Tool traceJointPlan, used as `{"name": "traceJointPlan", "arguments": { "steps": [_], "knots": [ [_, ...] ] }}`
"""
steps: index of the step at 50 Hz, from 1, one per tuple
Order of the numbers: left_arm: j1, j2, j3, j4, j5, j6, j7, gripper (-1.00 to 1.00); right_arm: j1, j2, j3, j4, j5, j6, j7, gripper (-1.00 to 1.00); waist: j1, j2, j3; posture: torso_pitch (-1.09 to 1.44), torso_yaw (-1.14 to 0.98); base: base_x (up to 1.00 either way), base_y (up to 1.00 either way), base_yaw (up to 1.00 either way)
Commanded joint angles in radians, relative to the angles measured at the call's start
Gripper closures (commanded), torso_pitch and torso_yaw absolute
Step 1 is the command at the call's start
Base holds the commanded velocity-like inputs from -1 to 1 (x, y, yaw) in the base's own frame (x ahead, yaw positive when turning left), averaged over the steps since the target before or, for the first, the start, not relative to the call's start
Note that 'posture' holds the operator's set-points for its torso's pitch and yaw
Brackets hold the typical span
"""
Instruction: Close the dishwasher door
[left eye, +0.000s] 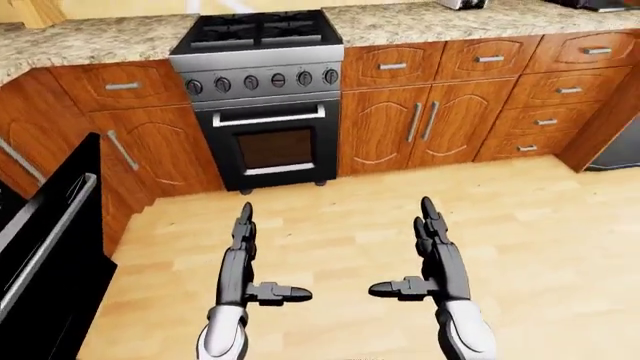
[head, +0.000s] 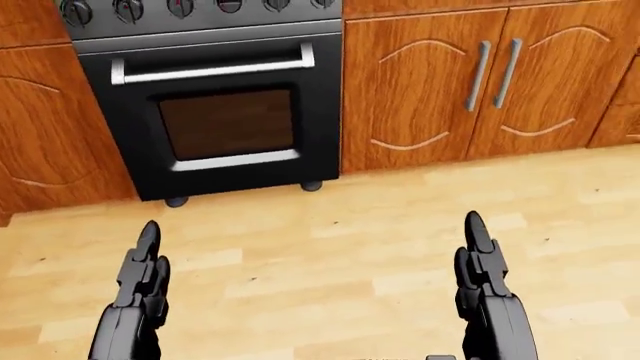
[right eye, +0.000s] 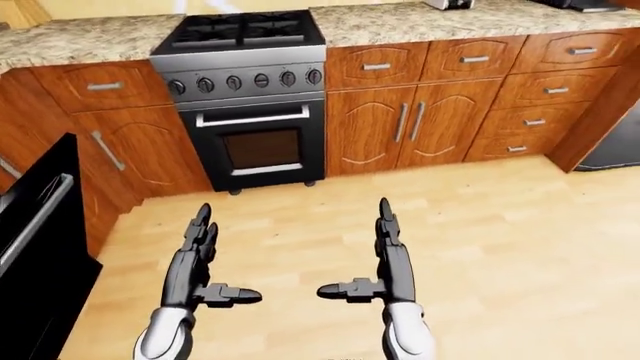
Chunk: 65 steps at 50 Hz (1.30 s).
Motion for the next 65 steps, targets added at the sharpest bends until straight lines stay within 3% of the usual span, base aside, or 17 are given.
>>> {"name": "traceJointPlan", "arguments": {
  "steps": [1,6,8,12,15,23,26,27,31,41,45,47,50,56,60,62,65],
  "knots": [
    [-0.021,-0.005,-0.016,-0.052,-0.002,-0.032,-0.004,-1.0,-0.013,-0.006,-0.019,-0.063,0.0,-0.033,-0.008,-1.0,-0.006,-0.004,-0.017,0.0,0.0,0.0,0.0,-0.52],
    [-0.017,-0.006,-0.018,-0.06,-0.001,-0.03,-0.004,-1.0,-0.005,-0.006,-0.017,-0.084,-0.006,-0.03,-0.008,-1.0,0.014,-0.07,-0.004,0.0,0.0,0.0,0.0,-0.1],
    [-0.018,-0.005,-0.017,-0.059,-0.002,-0.03,-0.003,-1.0,-0.007,-0.007,-0.01,-0.08,-0.021,-0.021,-0.011,-1.0,0.019,-0.125,-0.012,0.0,0.0,0.0,0.0,0.0],
    [-0.016,-0.005,-0.017,-0.062,-0.002,-0.028,-0.004,-1.0,-0.007,-0.007,-0.007,-0.077,-0.028,-0.012,-0.009,-1.0,0.009,-0.103,-0.032,0.0,0.0,0.0,0.05,0.0],
    [-0.015,-0.005,-0.017,-0.066,-0.003,-0.026,-0.004,-1.0,-0.004,-0.007,-0.008,-0.081,-0.028,-0.009,-0.008,-1.0,-0.009,-0.115,-0.027,0.0,0.0,0.0,0.22,0.0],
    [-0.012,-0.006,-0.019,-0.074,-0.001,-0.022,-0.003,-1.0,0.0,-0.005,-0.012,-0.084,-0.024,-0.006,-0.009,-1.0,-0.025,-0.093,-0.017,0.0,0.0,0.0,0.39,0.0],
    [-0.012,-0.006,-0.02,-0.072,-0.001,-0.023,-0.003,-1.0,0.002,-0.004,-0.011,-0.086,-0.024,-0.005,-0.009,-1.0,-0.029,-0.009,-0.012,0.0,0.0,0.0,0.28,0.0],
    [-0.012,-0.005,-0.019,-0.076,-0.002,-0.021,-0.004,-1.0,0.003,-0.005,-0.011,-0.091,-0.023,-0.002,-0.009,-1.0,-0.025,0.042,-0.028,0.0,0.0,0.0,0.28,0.0],
    [-0.009,-0.005,-0.02,-0.085,-0.002,-0.017,-0.004,-1.0,0.009,-0.005,-0.011,-0.097,-0.021,-0.002,-0.009,-1.0,-0.006,-0.019,-0.019,0.0,0.0,0.0,0.24,0.0],
    [-0.004,-0.006,-0.026,-0.096,0.0,-0.011,-0.004,-1.0,0.002,-0.005,-0.006,-0.109,-0.027,0.017,-0.009,-1.0,-0.004,-0.077,-0.013,0.0,0.0,0.0,0.12,0.0],
    [-0.005,-0.006,-0.025,-0.095,-0.001,-0.011,-0.005,-1.0,-0.001,-0.006,-0.004,-0.115,-0.03,0.026,-0.008,-1.0,-0.009,-0.149,-0.023,0.0,0.0,0.0,0.13,0.0],
    [-0.005,-0.006,-0.026,-0.098,-0.001,-0.009,-0.005,-1.0,-0.002,-0.006,-0.004,-0.12,-0.03,0.031,-0.008,-1.0,-0.019,-0.122,-0.012,0.0,0.0,0.0,0.17,0.0],
    [-0.007,-0.005,-0.023,-0.094,-0.002,-0.011,-0.005,-1.0,-0.003,-0.006,-0.005,-0.122,-0.03,0.034,-0.007,-1.0,-0.023,-0.139,-0.022,0.0,0.0,0.0,0.33,0.0],
    [-0.005,-0.004,-0.022,-0.106,-0.003,-0.005,-0.005,-1.0,0.006,-0.005,-0.008,-0.124,-0.025,0.027,-0.007,-1.0,-0.024,-0.097,-0.012,0.0,0.0,0.0,0.33,0.0],
    [-0.002,-0.005,-0.023,-0.112,-0.003,-0.003,-0.006,-1.0,0.009,-0.005,-0.007,-0.129,-0.026,0.028,-0.007,-1.0,-0.027,-0.037,-0.012,0.0,0.0,0.0,0.29,0.0],
    [-0.001,-0.005,-0.023,-0.114,-0.003,-0.002,-0.006,-1.0,0.009,-0.005,-0.007,-0.126,-0.026,0.025,-0.007,-1.0,-0.024,0.034,-0.028,0.0,0.0,0.0,0.27,0.0],
    [-0.001,-0.005,-0.022,-0.113,-0.003,-0.002,-0.005,-1.0,0.007,-0.004,-0.006,-0.119,-0.026,0.021,-0.007,-1.0,-0.013,0.0,-0.009,0.0,0.0,0.0,0.27,0.0]
  ]
}}
